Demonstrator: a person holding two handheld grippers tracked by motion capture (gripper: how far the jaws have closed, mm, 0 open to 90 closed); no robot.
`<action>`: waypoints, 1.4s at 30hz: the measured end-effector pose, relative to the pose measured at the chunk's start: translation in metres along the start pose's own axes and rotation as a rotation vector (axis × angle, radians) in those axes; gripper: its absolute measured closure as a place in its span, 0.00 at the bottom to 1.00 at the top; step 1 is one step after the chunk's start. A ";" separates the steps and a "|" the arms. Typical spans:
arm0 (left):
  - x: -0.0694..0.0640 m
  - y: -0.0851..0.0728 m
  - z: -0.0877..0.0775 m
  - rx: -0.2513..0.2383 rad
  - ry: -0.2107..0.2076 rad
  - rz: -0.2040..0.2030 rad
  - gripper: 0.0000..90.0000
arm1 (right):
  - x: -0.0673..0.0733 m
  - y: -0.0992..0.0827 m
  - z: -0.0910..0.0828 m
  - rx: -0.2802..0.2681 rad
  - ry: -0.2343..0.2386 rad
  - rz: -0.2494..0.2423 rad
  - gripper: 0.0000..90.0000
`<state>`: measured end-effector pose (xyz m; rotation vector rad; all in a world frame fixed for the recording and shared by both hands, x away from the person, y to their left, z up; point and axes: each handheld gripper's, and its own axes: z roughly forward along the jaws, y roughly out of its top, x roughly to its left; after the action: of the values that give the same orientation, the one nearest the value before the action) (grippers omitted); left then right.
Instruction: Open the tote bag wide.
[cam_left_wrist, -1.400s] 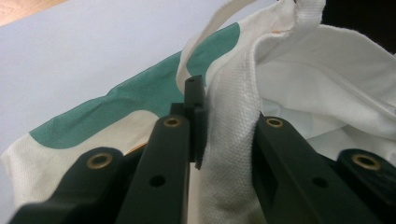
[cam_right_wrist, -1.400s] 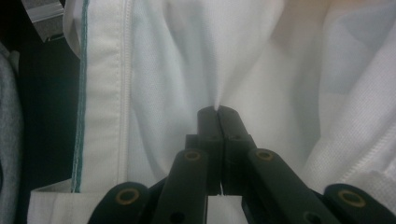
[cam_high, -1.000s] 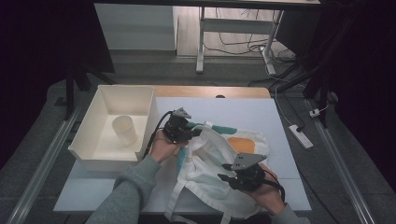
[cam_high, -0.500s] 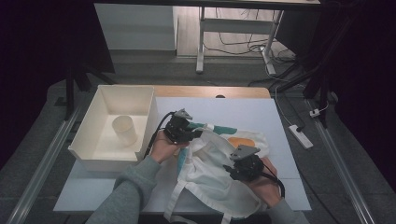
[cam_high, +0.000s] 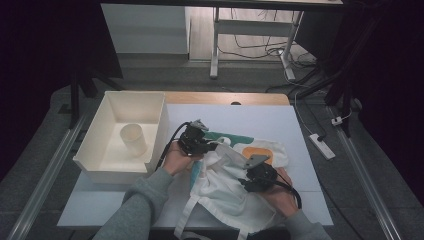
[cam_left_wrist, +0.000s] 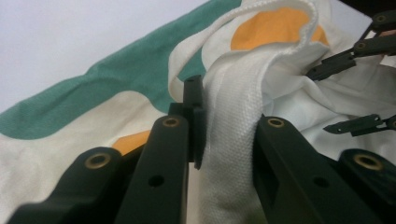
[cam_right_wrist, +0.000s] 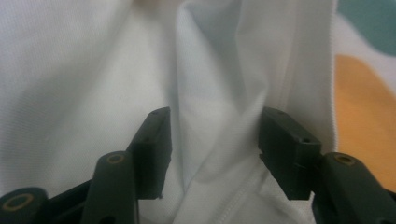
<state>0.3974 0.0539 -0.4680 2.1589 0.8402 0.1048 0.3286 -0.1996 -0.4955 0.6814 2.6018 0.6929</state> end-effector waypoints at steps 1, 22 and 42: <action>0.000 0.000 0.001 0.003 0.000 -0.001 0.88 | 0.000 -0.001 0.003 0.005 0.002 -0.002 0.48; 0.002 -0.003 0.002 0.019 -0.005 -0.009 0.88 | -0.001 -0.005 0.010 0.018 -0.020 -0.104 0.94; 0.011 -0.003 -0.017 -0.041 -0.010 -0.039 0.88 | -0.001 0.011 -0.058 -0.254 -0.082 -0.149 0.98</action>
<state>0.3985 0.0732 -0.4609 2.1024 0.8670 0.0907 0.3075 -0.2127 -0.4423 0.4251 2.4040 0.9070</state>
